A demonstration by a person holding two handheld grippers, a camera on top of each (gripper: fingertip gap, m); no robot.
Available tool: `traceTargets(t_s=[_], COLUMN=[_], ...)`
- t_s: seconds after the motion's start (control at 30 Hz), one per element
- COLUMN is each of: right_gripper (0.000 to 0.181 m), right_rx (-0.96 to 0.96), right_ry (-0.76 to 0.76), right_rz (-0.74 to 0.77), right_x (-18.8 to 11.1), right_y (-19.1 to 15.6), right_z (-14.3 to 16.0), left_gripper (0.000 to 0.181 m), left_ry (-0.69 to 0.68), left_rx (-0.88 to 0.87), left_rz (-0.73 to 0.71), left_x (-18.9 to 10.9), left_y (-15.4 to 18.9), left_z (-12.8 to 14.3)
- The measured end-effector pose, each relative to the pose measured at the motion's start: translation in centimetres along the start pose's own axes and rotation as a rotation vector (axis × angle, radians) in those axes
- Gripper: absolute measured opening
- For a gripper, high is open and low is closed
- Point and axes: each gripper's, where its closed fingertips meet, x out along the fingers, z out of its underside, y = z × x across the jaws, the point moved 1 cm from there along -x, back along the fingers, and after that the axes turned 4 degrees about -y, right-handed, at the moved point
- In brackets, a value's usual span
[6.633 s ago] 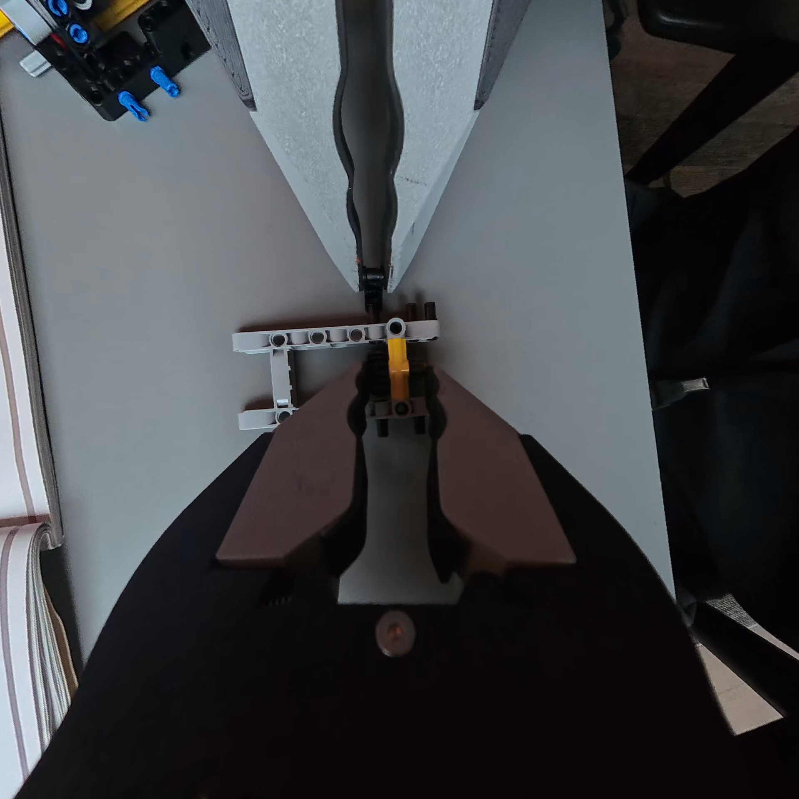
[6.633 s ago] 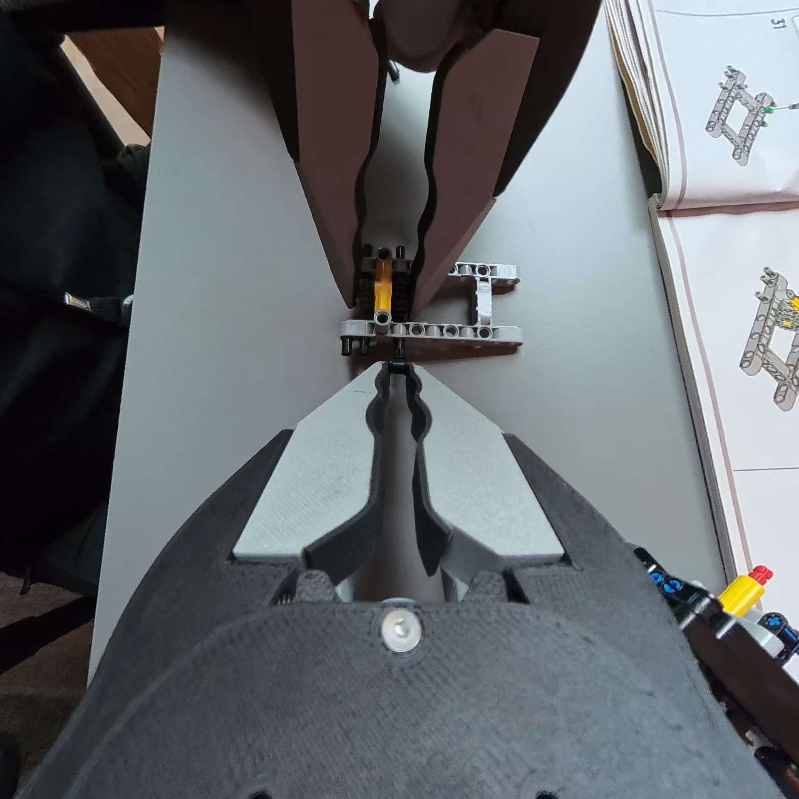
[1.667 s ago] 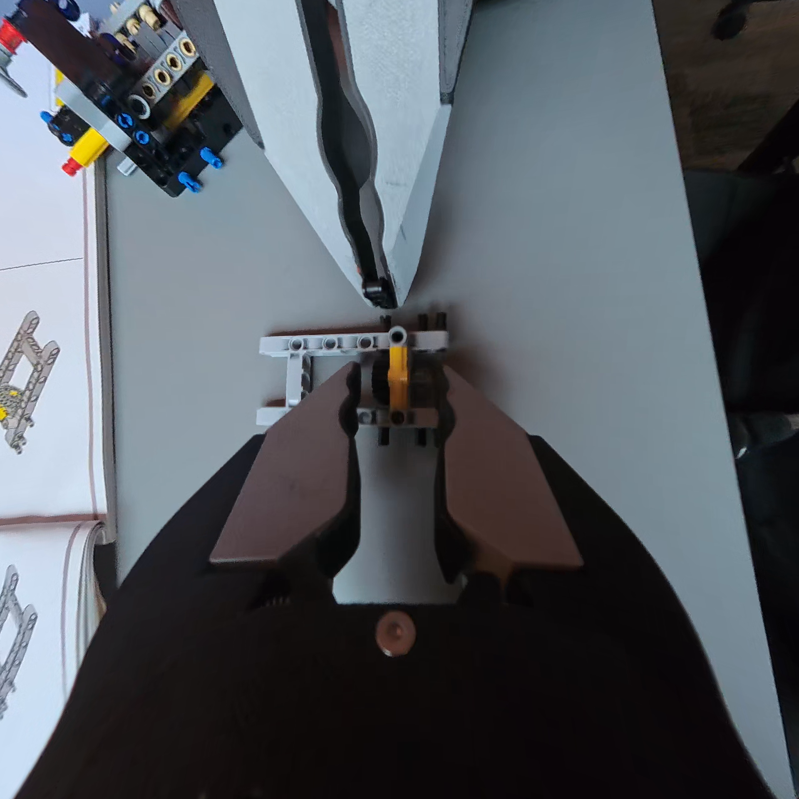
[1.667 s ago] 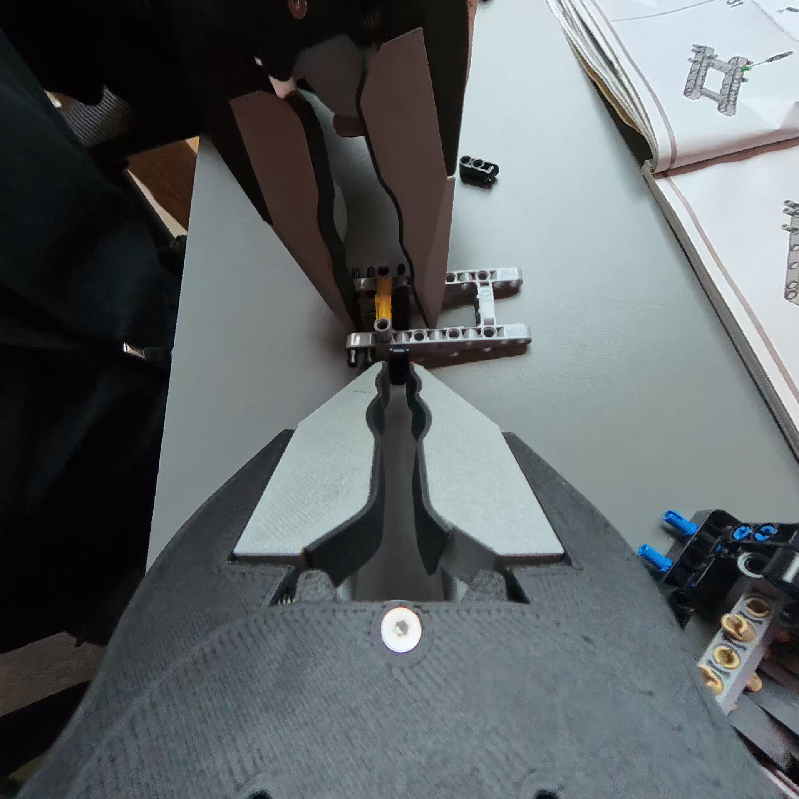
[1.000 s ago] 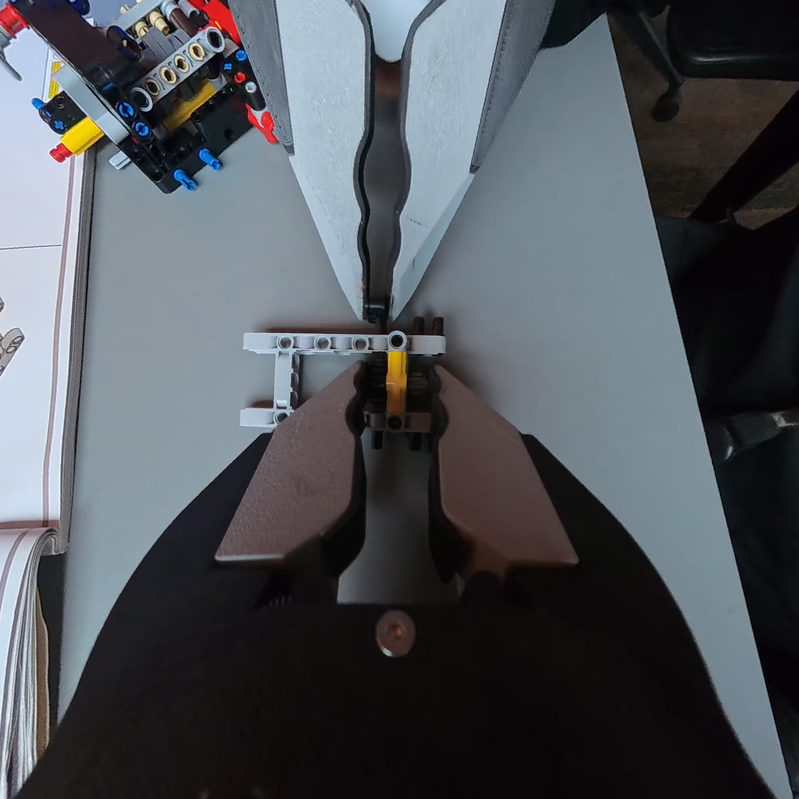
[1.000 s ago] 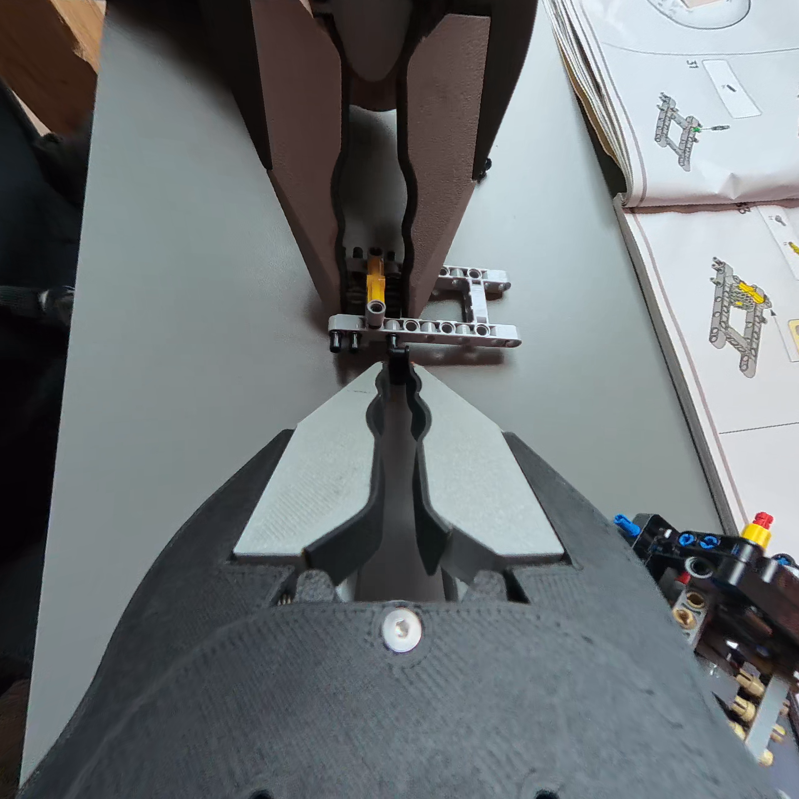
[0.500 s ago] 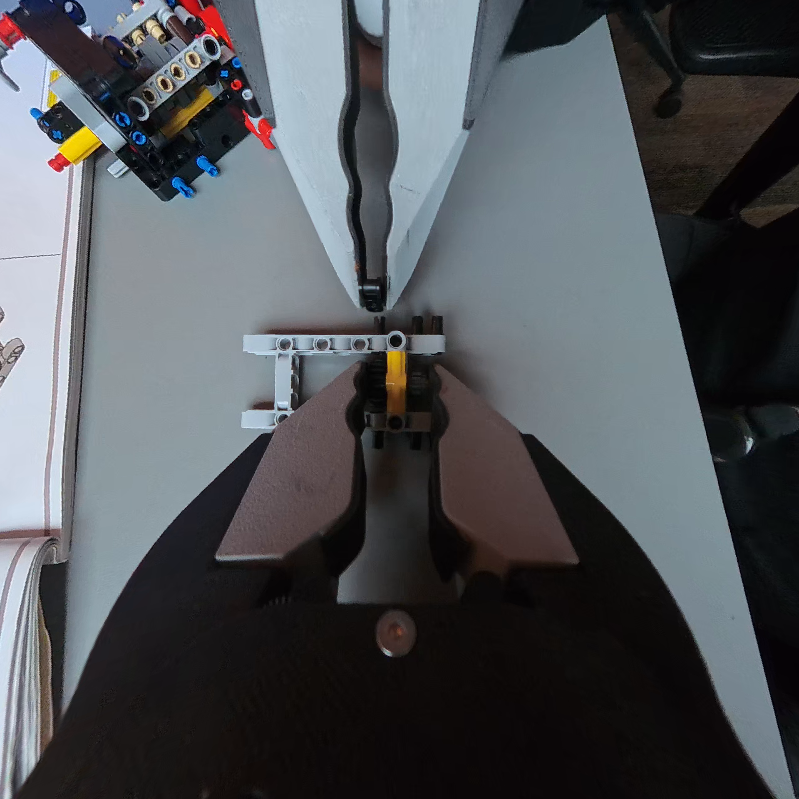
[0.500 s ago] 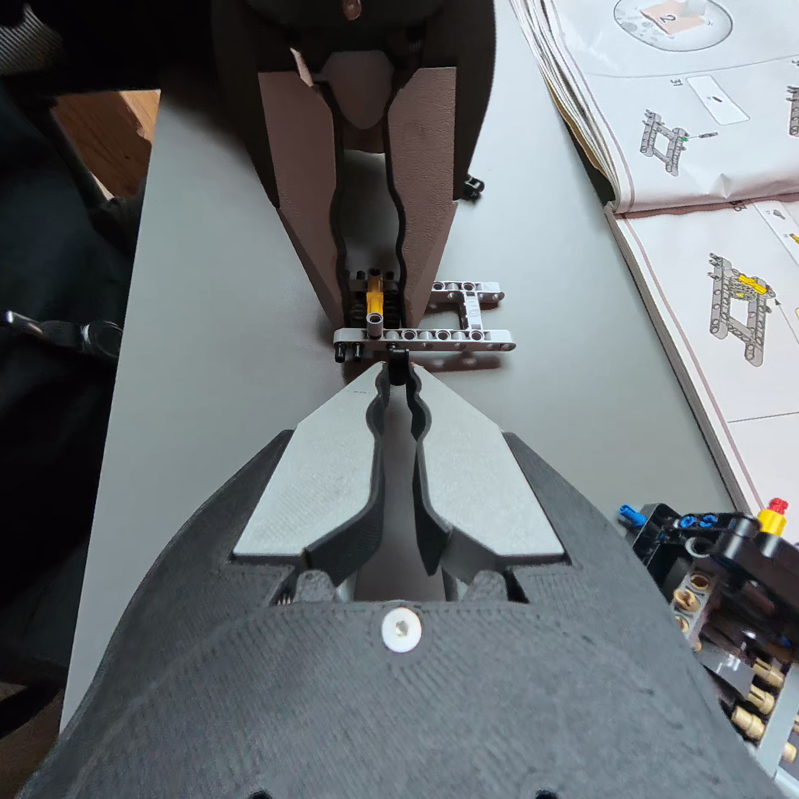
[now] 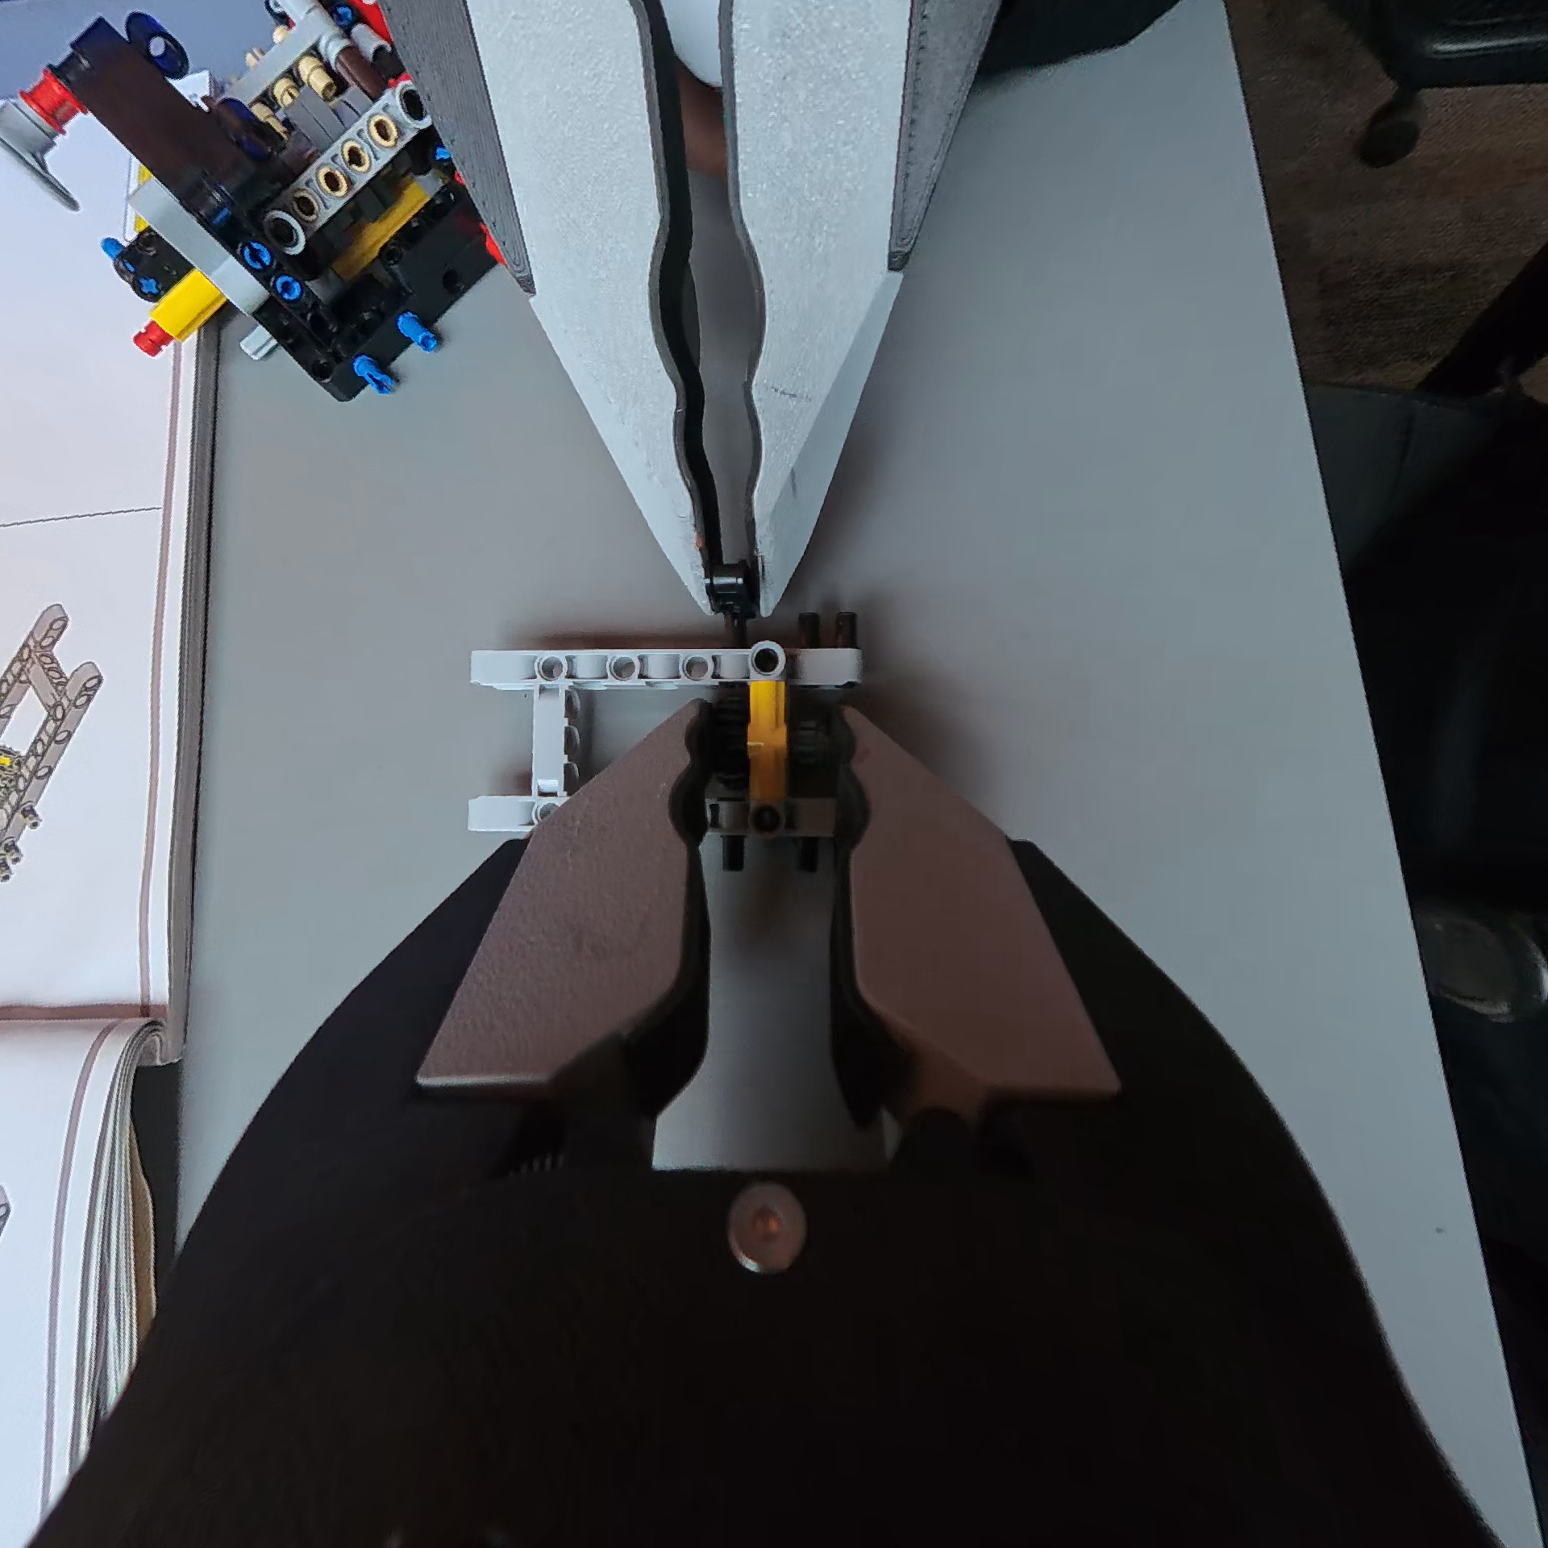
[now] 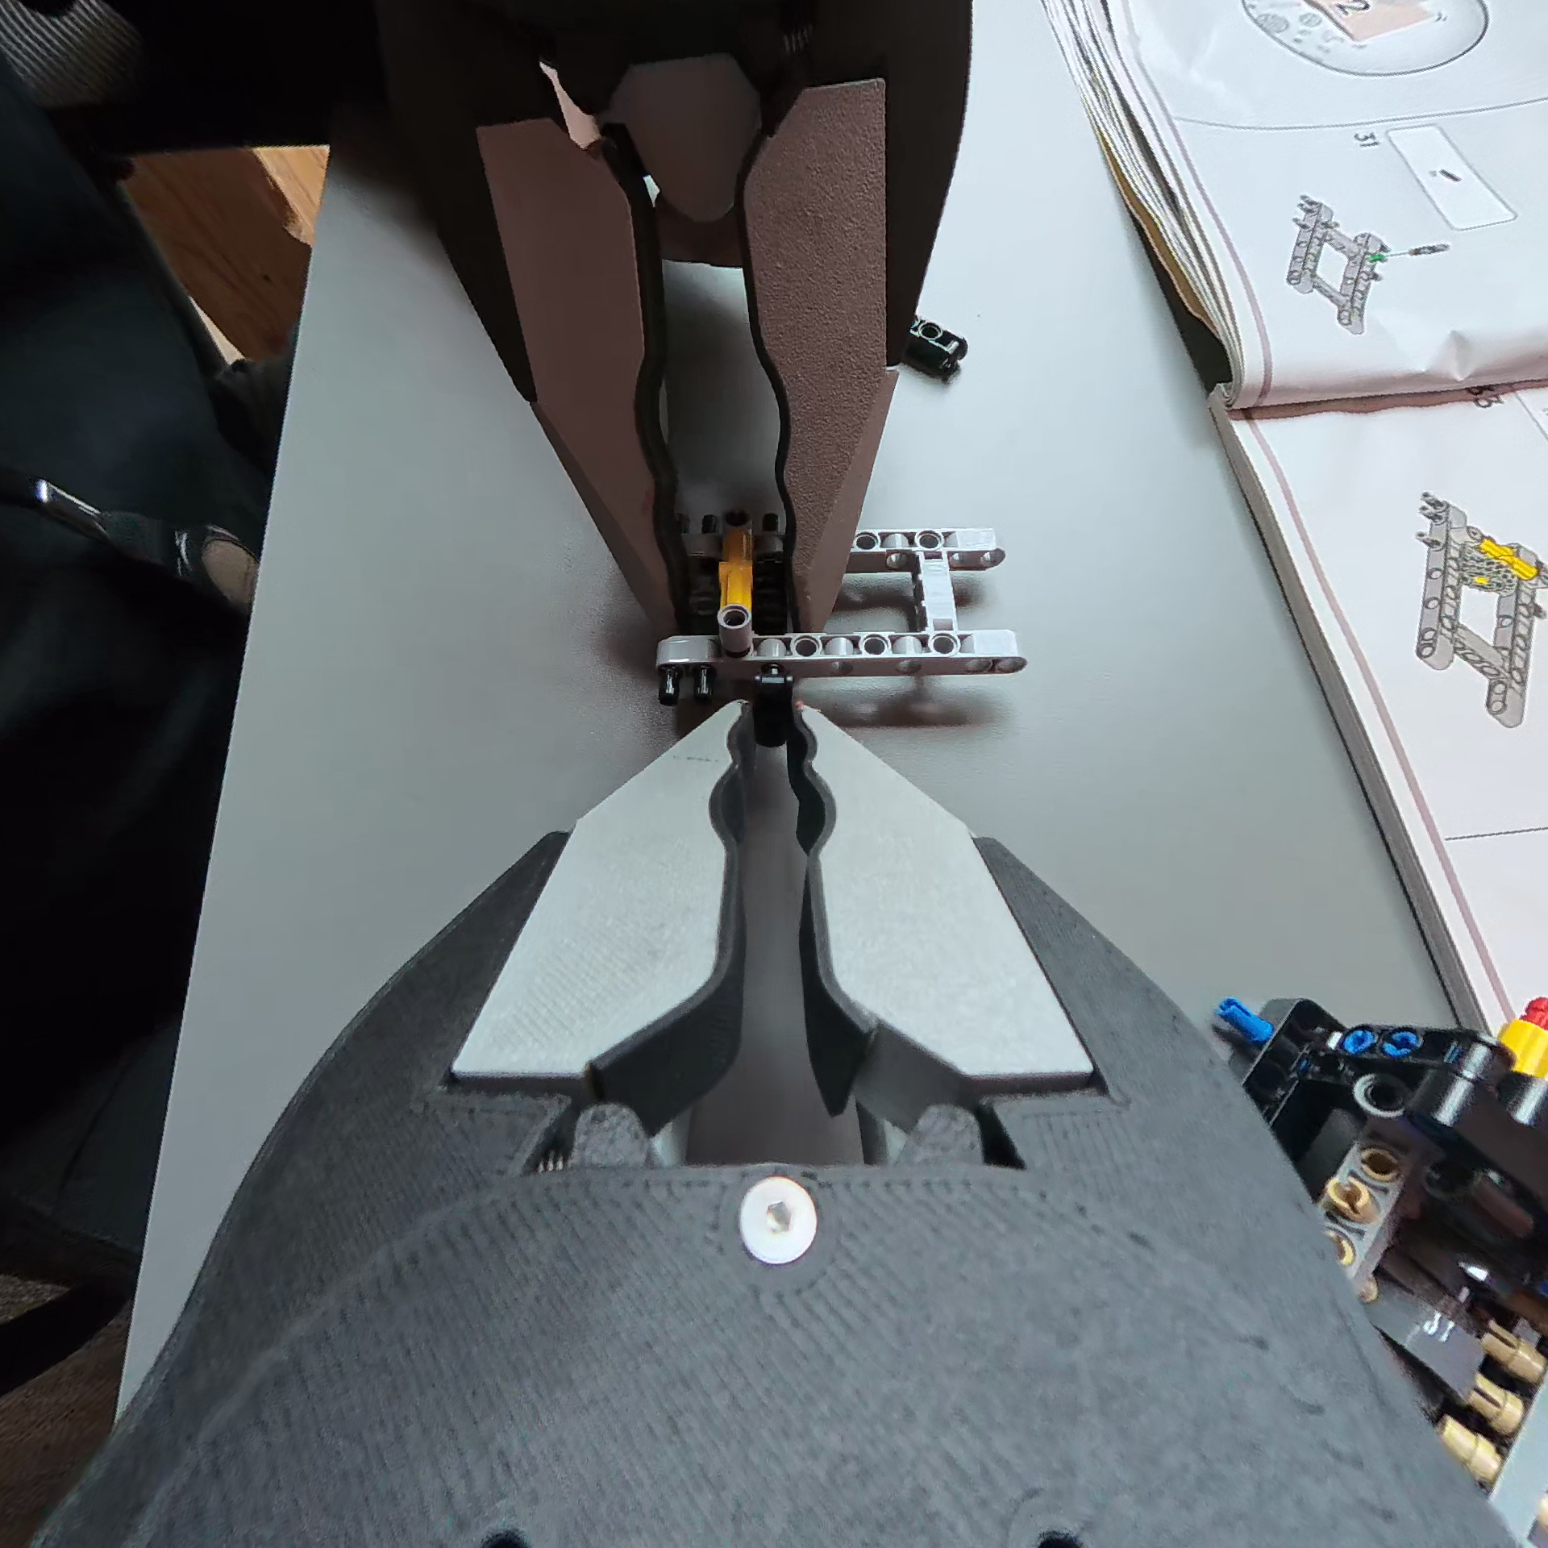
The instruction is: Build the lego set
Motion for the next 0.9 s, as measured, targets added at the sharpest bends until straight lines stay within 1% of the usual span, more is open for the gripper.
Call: traceTargets(t_s=[0.13,0.3,0.5,0.67,0.9], right_gripper=[0.005,0.005,0.005,0.004,0.004], right_rx=[0.017,0.033,0.048,0.087,0.076], right_ry=[0.001,0.002,0.015,0.052,0.042], right_rz=[-0.017,-0.055,-0.072,-0.125,-0.096], right_x=[-0.04,-0.10,-0.23,-0.68,-0.38], right_y=[0.02,-0.21,-0.21,-0.23,-0.02], right_z=[-0.02,-0.02,-0.13,-0.48,-0.54], left_gripper=[0.024,0.024,0.024,0.024,0.024], left_ry=[0.012,0.053,0.062,0.071,0.094], left_rx=[-0.005,-0.053,-0.038,-0.035,-0.055], left_rz=[0.012,0.086,0.079,0.080,0.090], left_x=[-0.04,-0.03,0.11,0.14,0.15], left_y=[0.11,0.07,-0.02,-0.05,-0.27], left_z=[0.08,0.16,0.02,-0.03,-0.02])
